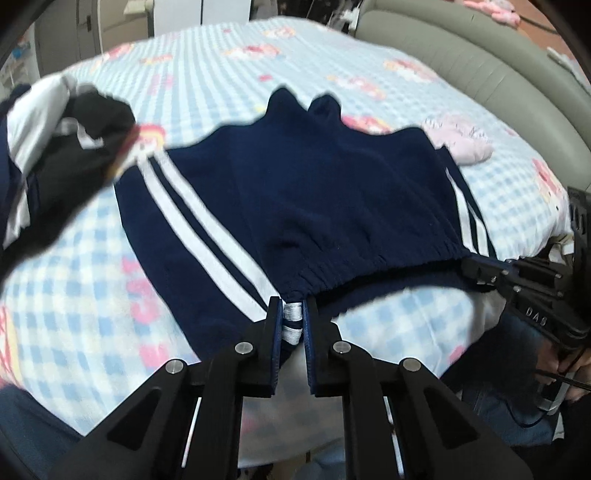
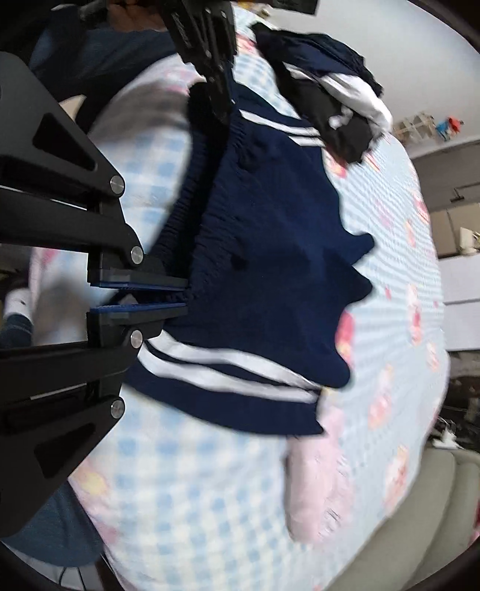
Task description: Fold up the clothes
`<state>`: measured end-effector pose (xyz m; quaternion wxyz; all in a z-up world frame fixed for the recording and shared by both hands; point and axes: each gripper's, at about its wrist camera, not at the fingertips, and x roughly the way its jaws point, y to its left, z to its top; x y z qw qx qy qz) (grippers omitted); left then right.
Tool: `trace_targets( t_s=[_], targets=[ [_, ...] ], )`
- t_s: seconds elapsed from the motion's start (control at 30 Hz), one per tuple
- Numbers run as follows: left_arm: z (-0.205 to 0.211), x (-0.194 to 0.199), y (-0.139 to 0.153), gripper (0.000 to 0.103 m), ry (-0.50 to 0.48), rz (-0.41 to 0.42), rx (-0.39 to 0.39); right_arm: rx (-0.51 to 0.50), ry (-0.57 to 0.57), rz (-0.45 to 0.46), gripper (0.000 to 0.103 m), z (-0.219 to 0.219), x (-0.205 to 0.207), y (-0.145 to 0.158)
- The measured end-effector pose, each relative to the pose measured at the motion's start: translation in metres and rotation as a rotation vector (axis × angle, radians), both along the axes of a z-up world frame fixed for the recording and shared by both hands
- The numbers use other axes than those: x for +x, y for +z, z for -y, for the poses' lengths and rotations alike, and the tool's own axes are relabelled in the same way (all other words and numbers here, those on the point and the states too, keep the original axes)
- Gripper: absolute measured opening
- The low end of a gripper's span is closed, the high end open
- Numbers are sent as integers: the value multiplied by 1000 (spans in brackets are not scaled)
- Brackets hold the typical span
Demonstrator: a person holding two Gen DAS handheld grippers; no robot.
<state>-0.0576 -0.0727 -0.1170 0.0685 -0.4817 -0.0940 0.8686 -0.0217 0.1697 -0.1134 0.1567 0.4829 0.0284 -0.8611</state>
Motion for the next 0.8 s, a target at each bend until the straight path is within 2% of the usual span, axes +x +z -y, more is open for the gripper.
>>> trace_targets(
  t_s=[0.07,0.17,0.27,0.37,0.4,0.47,0.5,0.6,0.7,0.73,0.77,0.8],
  targets=[
    [13,2,-2,16,34,8,52,-5,-3,33,5,3,-4,-11],
    [33,4,-6,20,85,21,130,-63,-19,18,8,-5,-2,-1],
    [53,7,-9,26,136,34,208,-121,-35,2,27,-13,0,10],
    [73,9,-13,27,187,46,286,-179,-51,-14,28,-20,2,20],
    [80,10,-14,29,203,50,312,-198,-57,-20,29,-23,3,24],
    [93,11,-17,48,237,60,363,-237,-68,-31,33,-28,4,31],
    [97,9,-22,50,252,76,381,-243,-87,-22,37,-33,3,28],
    [92,2,-37,51,248,116,418,-262,-148,5,39,-45,-3,17],
    [81,-7,-48,49,231,160,436,-280,-208,32,47,-58,-9,6],
    [79,-7,-45,43,229,140,418,-286,-228,41,47,-63,-10,3],
    [76,-7,-41,20,226,121,401,-292,-248,50,47,-67,-12,-1],
    [73,-7,-38,13,223,101,383,-298,-268,59,51,-71,-14,-4]
  ],
)
